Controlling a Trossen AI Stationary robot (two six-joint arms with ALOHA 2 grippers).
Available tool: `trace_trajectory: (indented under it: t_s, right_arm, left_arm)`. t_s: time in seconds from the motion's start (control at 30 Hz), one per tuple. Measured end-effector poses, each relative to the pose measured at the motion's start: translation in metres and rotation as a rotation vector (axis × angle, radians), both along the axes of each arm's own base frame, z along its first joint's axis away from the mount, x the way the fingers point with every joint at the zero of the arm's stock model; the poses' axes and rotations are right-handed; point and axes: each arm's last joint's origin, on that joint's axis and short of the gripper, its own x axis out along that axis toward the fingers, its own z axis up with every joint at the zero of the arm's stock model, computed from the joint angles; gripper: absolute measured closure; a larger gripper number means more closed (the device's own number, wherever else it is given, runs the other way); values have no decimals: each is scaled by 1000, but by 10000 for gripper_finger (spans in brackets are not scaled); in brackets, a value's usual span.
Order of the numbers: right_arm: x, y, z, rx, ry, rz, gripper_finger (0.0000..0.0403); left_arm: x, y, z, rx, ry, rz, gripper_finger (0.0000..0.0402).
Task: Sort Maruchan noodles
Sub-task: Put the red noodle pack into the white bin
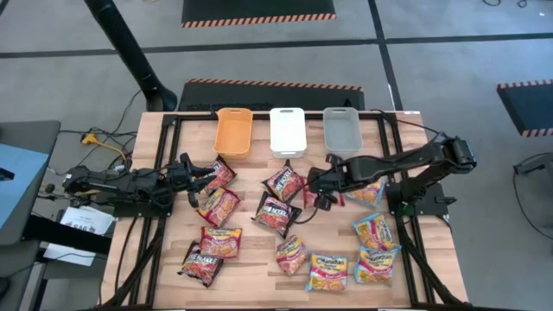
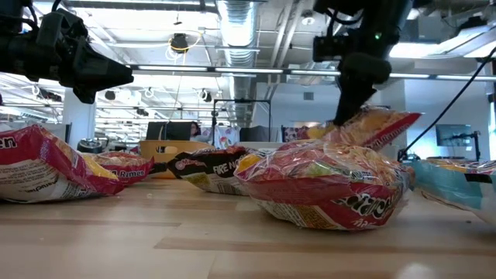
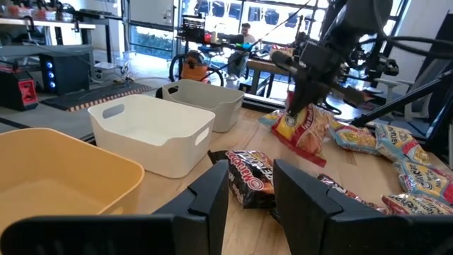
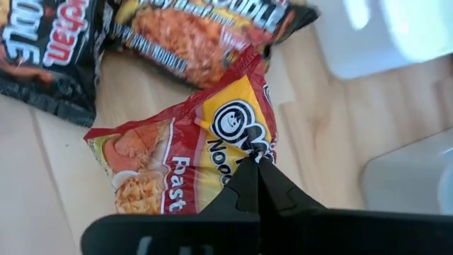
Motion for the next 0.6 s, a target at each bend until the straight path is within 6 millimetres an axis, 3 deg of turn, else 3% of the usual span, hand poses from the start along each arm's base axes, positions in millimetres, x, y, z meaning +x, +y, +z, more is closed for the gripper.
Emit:
trace_trajectory:
  t_s: [0.37, 0.6]
  right_arm:
    - [17, -23, 39, -104, -79, 53, 400]
    - [22, -49, 49, -198, -110, 63, 400]
  left_arm:
    - [0, 0, 0, 0, 0, 0, 299]
    - [0, 0, 0, 0, 0, 0, 299]
